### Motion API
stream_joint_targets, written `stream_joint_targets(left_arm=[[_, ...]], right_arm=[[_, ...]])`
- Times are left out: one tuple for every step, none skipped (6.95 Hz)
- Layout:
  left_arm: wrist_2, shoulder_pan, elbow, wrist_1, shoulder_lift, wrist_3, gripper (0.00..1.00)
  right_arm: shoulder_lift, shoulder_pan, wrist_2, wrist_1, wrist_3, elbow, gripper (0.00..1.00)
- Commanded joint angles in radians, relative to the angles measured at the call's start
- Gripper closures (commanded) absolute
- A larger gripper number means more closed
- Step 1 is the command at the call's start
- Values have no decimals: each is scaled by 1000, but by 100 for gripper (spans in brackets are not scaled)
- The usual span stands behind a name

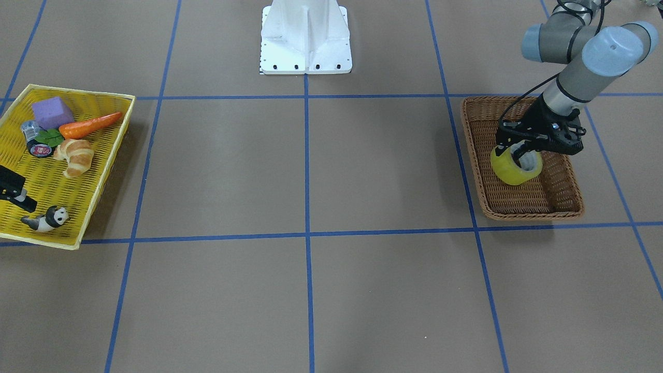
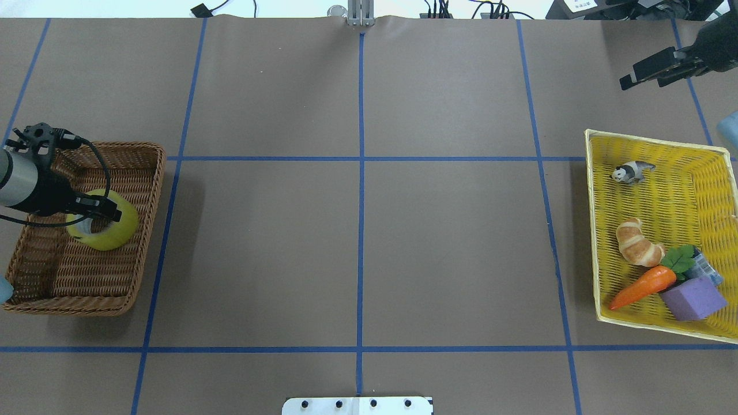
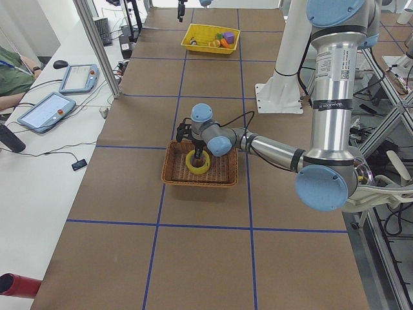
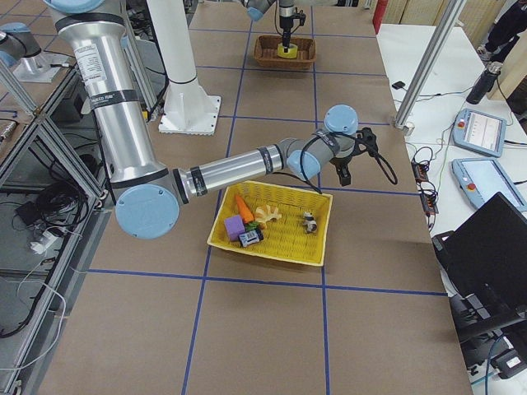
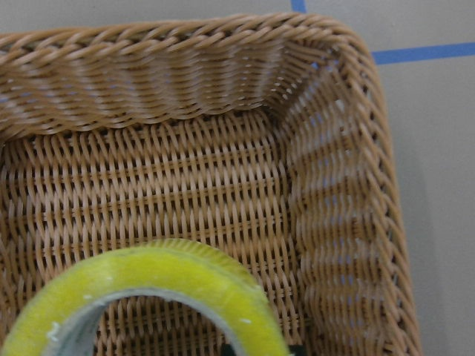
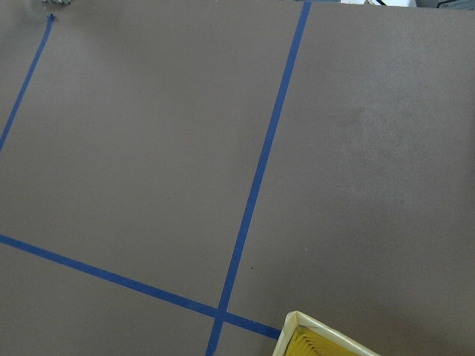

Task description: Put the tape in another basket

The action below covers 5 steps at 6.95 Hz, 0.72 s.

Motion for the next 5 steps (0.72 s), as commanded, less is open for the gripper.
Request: stream_joint_targets(left_arm=[[134, 0, -17, -4, 20, 42, 2], [129, -2, -31, -3, 24, 28, 2], [129, -11, -40, -7, 39, 28, 2], [121, -43, -58, 8, 43, 32, 2], [23, -146, -48, 47, 42, 63, 2]], right_arm=[[1, 14, 6, -106, -22, 11, 0], [1, 36, 6, -189, -136, 14, 0], [1, 75, -3, -326, -302, 17, 0], [1, 97, -56, -473, -488, 20, 0], [-4, 118, -134, -604, -634, 21, 0]])
